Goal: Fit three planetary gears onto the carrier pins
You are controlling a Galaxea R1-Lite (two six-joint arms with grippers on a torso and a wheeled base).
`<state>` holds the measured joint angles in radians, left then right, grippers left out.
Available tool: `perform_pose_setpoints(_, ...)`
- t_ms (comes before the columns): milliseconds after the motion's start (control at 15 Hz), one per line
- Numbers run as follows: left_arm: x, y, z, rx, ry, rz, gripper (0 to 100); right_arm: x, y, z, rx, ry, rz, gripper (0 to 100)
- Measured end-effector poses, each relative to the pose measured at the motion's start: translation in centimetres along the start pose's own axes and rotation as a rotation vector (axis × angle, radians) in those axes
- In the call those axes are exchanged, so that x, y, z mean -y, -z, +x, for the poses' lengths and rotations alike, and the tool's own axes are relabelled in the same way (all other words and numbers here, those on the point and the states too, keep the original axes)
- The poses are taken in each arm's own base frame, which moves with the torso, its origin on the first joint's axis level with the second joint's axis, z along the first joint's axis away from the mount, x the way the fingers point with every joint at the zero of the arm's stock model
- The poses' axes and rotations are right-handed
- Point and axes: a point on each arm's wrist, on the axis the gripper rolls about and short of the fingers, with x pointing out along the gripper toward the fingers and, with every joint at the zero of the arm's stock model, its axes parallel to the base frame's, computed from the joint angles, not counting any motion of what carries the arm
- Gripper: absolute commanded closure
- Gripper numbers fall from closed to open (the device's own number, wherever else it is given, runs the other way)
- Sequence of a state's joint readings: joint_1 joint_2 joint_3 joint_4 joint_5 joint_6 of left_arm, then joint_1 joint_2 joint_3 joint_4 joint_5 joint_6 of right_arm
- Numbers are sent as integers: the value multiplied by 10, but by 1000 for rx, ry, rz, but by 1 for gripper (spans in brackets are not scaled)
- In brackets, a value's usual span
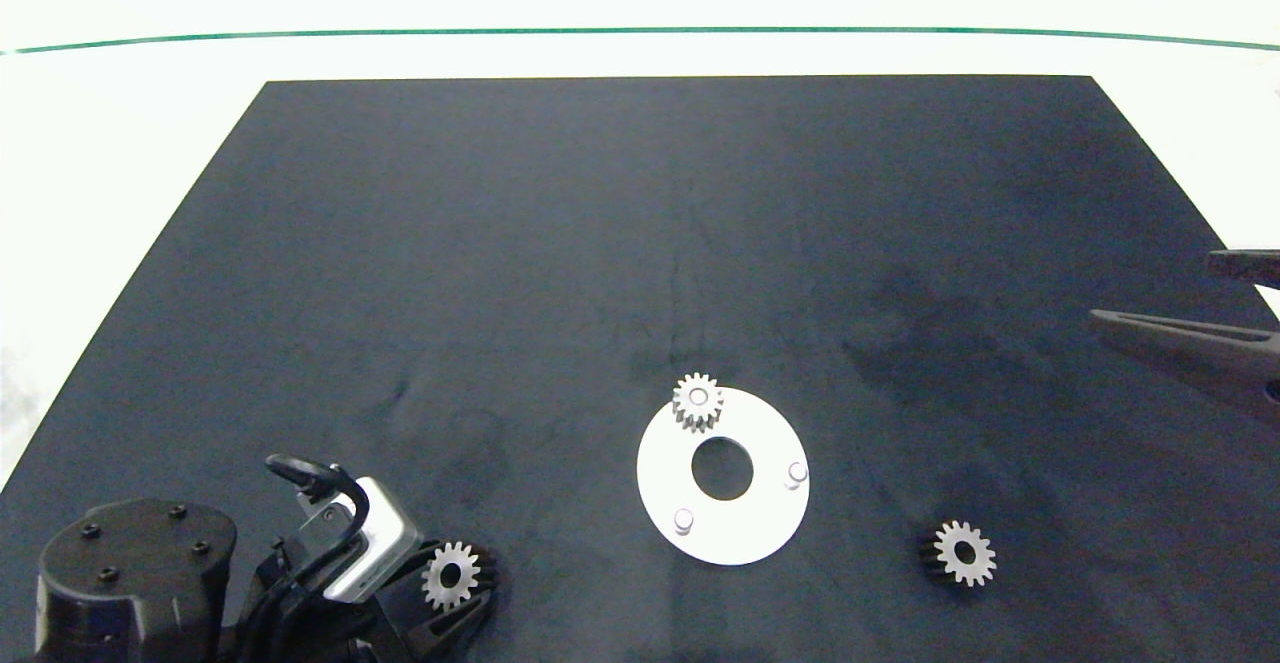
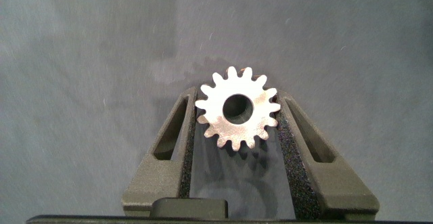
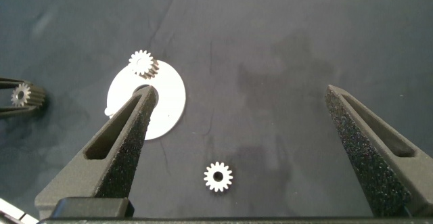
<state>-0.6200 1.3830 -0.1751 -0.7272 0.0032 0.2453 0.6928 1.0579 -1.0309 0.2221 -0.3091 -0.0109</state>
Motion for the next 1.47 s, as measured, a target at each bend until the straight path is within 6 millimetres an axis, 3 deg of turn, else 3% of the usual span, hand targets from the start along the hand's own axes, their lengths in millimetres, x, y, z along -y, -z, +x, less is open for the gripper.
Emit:
perform_pose_setpoints(733,7,-22,6,55,-13,254,75,4,-1,-11,32,0,9,0)
perform_pose_setpoints(1467,23,-57,9,-1,57,322,75,6,0,-19,46,-5,13,0)
